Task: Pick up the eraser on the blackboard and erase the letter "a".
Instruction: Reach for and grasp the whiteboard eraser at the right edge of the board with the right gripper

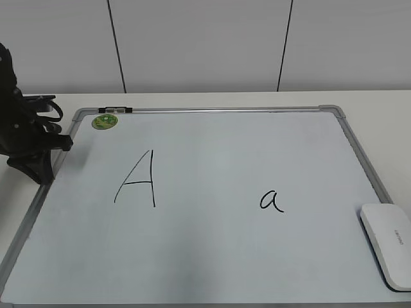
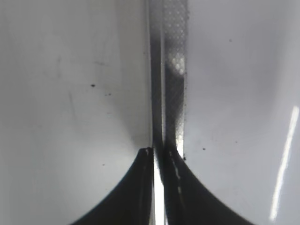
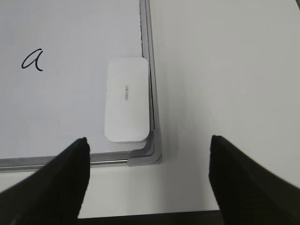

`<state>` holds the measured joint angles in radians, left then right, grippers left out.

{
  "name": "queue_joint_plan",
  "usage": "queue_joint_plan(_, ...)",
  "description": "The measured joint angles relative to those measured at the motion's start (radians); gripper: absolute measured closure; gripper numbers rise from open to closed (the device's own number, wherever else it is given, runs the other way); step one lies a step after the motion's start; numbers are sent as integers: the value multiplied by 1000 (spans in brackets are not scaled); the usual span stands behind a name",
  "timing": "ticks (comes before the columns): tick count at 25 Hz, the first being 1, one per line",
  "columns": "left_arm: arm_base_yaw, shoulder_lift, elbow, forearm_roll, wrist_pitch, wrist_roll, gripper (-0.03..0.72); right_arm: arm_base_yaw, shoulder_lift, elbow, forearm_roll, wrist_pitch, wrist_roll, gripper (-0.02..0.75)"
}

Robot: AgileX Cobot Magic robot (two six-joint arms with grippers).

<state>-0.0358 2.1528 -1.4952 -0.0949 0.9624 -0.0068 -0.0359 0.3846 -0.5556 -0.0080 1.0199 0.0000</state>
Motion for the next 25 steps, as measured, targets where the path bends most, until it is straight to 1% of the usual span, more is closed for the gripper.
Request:
queue_joint_plan(3, 0, 0, 0, 0, 0, 0, 655, 29, 125, -39, -19, -15, 0, 151)
queue_joint_plan(4, 0, 0, 0, 0, 0, 0, 654, 29, 125, -39, -19, -15, 0, 151)
queue_joint_plan(5, 0, 0, 0, 0, 0, 0, 653, 46, 208, -61, -21, -21, 0, 151)
queue_joint_plan(10, 0, 0, 0, 0, 0, 0, 650, 55, 395, -115, 30, -21, 0, 151)
queue_joint_plan(12, 0, 0, 0, 0, 0, 0, 649, 55, 519, -155, 56, -11, 0, 148)
queue_joint_plan(13, 0, 0, 0, 0, 0, 0, 648, 55, 519, -155, 56, -11, 0, 148)
queue_joint_plan(14, 0, 0, 0, -1, 1, 0, 648, 55, 614, -179, 58, -11, -7, 140)
queue_joint_plan(16, 0, 0, 0, -2, 1, 0, 648, 55, 643, -191, 58, -11, -7, 132)
queue_joint_plan(17, 0, 0, 0, -2, 1, 0, 646, 55, 727, -217, 58, -11, -7, 97)
queue_joint_plan(19, 0, 0, 0, -2, 1, 0, 645, 55, 739, -221, 58, -11, -7, 92)
queue_joint_plan(20, 0, 0, 0, -2, 1, 0, 643, 55, 821, -243, 64, -15, 0, 71)
queue_joint_plan(25, 0, 0, 0, -2, 1, 0, 641, 55, 935, -253, 83, -70, -9, 66)
